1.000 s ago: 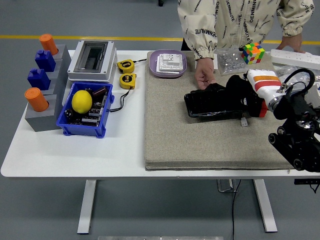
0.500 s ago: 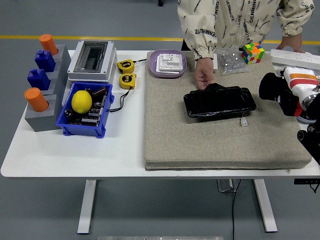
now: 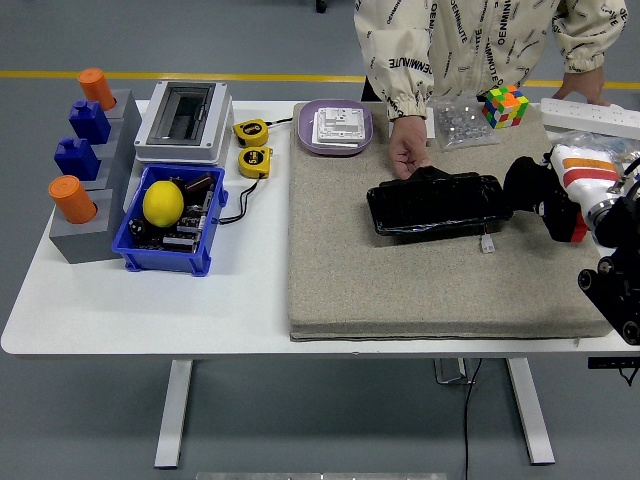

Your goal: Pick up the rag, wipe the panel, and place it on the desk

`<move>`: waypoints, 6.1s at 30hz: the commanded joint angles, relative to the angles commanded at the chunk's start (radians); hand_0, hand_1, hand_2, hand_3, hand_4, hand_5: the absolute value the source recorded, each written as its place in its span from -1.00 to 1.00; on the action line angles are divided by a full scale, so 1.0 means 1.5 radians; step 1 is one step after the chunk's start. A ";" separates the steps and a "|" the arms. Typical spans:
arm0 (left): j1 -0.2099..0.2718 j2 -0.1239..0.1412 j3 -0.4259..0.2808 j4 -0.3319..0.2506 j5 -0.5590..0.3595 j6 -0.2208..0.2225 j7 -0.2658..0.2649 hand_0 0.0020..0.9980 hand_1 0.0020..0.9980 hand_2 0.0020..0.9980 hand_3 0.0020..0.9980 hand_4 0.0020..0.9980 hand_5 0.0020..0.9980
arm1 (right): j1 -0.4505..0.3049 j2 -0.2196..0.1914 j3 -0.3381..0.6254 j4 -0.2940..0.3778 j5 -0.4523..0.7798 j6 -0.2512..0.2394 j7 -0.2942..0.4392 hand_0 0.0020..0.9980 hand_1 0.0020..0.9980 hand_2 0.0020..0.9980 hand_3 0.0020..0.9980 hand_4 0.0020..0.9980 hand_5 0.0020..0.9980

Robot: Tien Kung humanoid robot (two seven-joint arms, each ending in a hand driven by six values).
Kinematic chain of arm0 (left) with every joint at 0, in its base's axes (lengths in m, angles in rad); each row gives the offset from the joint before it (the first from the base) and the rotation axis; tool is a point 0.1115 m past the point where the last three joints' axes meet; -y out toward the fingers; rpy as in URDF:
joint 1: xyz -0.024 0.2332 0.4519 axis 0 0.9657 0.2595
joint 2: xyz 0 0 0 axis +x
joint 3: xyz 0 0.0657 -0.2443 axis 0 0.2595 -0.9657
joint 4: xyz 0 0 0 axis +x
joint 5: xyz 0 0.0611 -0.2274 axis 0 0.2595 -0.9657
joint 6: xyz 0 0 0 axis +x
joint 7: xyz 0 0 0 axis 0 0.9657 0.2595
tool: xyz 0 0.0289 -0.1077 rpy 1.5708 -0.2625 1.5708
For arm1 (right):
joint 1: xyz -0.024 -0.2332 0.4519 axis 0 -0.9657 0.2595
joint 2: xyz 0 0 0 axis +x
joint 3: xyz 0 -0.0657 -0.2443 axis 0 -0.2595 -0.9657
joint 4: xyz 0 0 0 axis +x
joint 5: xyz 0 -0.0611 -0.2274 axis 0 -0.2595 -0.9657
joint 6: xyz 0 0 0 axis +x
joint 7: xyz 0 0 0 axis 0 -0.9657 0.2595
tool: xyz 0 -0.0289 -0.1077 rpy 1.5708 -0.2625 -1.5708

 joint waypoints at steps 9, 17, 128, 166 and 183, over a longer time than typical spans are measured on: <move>0.001 0.001 0.005 0.001 -0.002 0.000 0.000 0.27 0.32 0.37 0.14 0.23 0.02 | 0.011 0.031 -0.011 0.019 -0.002 -0.001 -0.001 -0.50 -0.38 -0.28 -0.29 0.88 -0.91; -0.001 0.001 0.005 0.000 -0.001 0.000 0.000 0.27 0.32 0.37 0.14 0.23 0.02 | 0.017 0.054 -0.024 0.029 -0.003 -0.001 -0.001 -0.50 -0.38 -0.28 -0.29 0.88 -0.91; -0.003 -0.003 -0.005 0.001 0.003 -0.001 0.000 0.27 0.32 0.37 0.14 0.23 0.01 | -0.038 0.012 0.036 0.057 -0.012 0.001 -0.007 -0.49 -0.38 -0.28 -0.29 0.88 -0.91; -0.003 -0.002 -0.001 0.003 0.002 0.000 0.001 0.27 0.32 0.37 0.14 0.23 0.01 | 0.032 0.130 -0.119 0.103 0.015 0.001 -0.010 -0.49 -0.38 -0.27 -0.29 0.88 -0.91; 0.002 0.001 0.004 0.003 0.001 0.000 0.001 0.27 0.32 0.37 0.15 0.23 0.01 | 0.055 0.171 -0.226 0.130 0.032 0.003 -0.008 -0.49 -0.38 -0.28 -0.29 0.88 -0.91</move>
